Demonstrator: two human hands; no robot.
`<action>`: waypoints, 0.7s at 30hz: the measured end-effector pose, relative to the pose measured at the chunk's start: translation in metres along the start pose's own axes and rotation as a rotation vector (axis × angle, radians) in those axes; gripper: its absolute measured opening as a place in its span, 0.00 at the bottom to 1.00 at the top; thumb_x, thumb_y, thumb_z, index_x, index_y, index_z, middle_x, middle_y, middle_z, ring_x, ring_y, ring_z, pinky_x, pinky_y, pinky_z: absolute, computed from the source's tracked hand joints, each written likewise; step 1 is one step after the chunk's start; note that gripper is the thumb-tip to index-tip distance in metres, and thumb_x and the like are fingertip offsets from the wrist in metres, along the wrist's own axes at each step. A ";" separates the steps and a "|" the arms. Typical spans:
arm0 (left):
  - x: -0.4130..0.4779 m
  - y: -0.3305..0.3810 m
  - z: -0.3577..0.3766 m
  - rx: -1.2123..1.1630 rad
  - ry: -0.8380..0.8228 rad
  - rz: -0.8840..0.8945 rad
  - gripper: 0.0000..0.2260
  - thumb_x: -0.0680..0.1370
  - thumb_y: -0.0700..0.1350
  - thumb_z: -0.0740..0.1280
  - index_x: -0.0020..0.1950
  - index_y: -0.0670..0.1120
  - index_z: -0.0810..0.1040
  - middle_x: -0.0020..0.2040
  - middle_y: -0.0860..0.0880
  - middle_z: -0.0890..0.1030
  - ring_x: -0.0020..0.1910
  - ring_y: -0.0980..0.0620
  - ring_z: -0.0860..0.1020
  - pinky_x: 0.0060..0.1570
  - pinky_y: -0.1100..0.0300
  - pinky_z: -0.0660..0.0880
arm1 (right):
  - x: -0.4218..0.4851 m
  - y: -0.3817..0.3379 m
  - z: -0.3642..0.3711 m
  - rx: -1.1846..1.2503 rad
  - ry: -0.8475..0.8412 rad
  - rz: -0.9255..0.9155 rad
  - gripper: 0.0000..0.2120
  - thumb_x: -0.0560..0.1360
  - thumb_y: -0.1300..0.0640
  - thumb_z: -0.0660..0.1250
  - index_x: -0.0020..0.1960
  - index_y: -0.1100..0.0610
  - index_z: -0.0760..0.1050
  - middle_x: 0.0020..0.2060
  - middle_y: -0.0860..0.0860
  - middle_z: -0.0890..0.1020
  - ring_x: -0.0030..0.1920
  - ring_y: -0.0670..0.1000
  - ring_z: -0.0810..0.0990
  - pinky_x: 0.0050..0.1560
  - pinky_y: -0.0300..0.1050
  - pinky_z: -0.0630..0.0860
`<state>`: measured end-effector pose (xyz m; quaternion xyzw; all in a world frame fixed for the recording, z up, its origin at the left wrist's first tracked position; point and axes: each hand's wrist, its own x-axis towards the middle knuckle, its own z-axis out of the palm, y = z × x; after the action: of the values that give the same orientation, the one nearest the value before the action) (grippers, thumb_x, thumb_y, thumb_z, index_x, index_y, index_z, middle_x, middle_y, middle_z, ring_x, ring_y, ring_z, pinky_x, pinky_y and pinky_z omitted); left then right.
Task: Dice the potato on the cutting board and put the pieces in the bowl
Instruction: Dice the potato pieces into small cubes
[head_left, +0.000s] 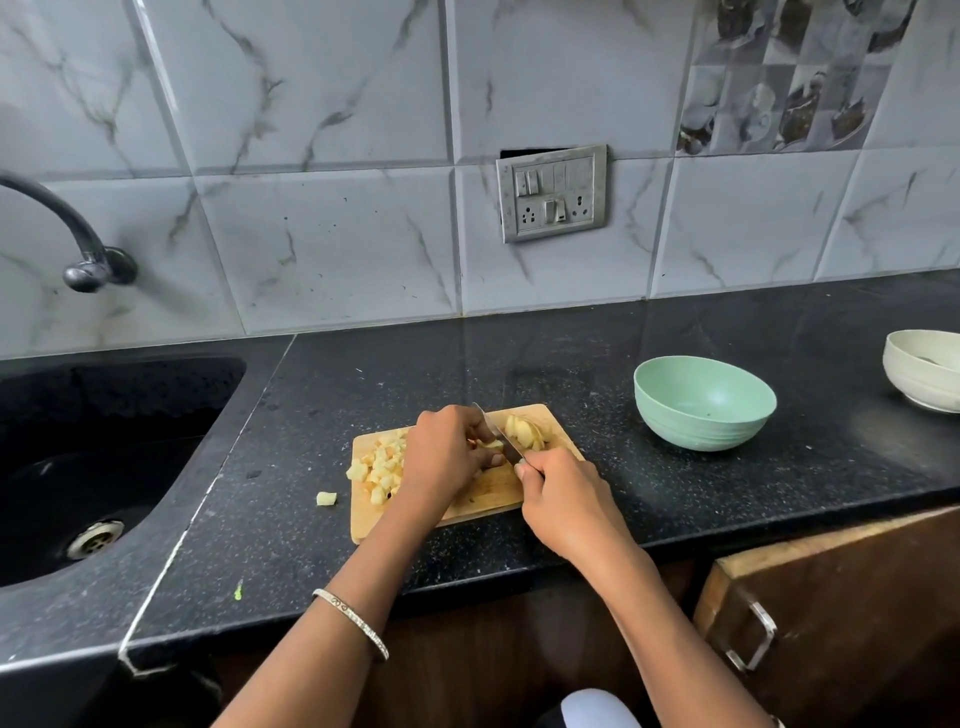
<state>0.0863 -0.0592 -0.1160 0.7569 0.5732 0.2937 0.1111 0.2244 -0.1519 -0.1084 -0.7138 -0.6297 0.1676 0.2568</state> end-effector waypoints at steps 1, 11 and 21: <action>0.000 0.000 0.000 -0.004 -0.002 -0.003 0.09 0.68 0.49 0.79 0.44 0.51 0.83 0.43 0.54 0.85 0.44 0.54 0.82 0.47 0.56 0.80 | 0.003 0.001 0.000 0.008 -0.007 -0.001 0.12 0.84 0.47 0.58 0.57 0.49 0.79 0.51 0.50 0.82 0.54 0.57 0.80 0.48 0.49 0.76; -0.003 0.004 0.000 -0.049 0.005 -0.063 0.08 0.68 0.48 0.79 0.43 0.52 0.82 0.42 0.54 0.85 0.41 0.56 0.82 0.46 0.57 0.80 | -0.023 0.007 -0.004 -0.074 -0.023 0.013 0.13 0.84 0.48 0.57 0.65 0.50 0.74 0.58 0.53 0.80 0.57 0.58 0.78 0.45 0.46 0.68; -0.012 0.005 -0.007 -0.148 0.020 -0.094 0.09 0.67 0.46 0.81 0.44 0.48 0.84 0.38 0.54 0.85 0.34 0.60 0.81 0.38 0.69 0.75 | -0.044 0.009 -0.028 -0.152 -0.036 0.001 0.15 0.83 0.49 0.58 0.69 0.47 0.73 0.61 0.53 0.79 0.61 0.59 0.78 0.53 0.51 0.73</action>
<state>0.0849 -0.0729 -0.1117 0.7158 0.5860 0.3372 0.1745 0.2405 -0.2000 -0.0946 -0.7283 -0.6449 0.1320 0.1905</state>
